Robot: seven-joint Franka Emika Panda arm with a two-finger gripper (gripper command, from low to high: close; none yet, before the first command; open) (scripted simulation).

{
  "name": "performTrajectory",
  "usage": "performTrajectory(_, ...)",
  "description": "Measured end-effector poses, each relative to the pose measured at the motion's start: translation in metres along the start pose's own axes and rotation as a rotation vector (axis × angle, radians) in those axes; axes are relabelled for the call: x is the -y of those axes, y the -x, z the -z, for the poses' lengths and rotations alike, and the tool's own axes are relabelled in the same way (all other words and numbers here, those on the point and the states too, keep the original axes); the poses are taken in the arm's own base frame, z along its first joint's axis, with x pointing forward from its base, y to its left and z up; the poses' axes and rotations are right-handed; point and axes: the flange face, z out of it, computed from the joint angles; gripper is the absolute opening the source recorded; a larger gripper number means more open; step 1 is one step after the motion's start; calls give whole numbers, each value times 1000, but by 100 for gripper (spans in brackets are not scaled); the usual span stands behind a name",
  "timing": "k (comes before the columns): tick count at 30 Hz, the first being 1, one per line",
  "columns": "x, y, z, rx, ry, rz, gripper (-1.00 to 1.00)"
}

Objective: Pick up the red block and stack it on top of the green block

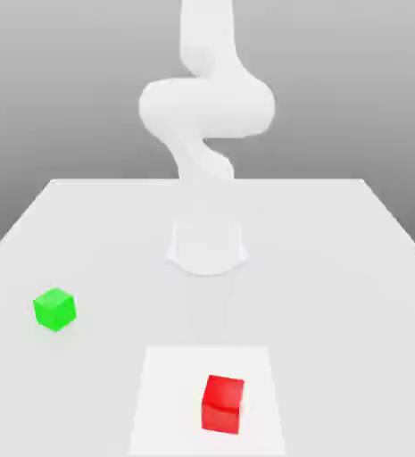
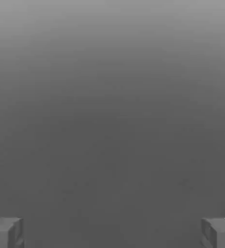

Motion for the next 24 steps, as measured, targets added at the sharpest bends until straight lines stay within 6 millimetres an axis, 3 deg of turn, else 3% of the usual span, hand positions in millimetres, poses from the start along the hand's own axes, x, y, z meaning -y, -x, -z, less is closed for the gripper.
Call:
performTrajectory(6,-16,25,-130,112,158,-40,0)
performTrajectory(13,-65,78,-257,246,328,-87,0)
performTrajectory(18,-114,130,-329,347,444,-124,0)
performTrajectory(24,-173,195,-392,450,553,-164,0)
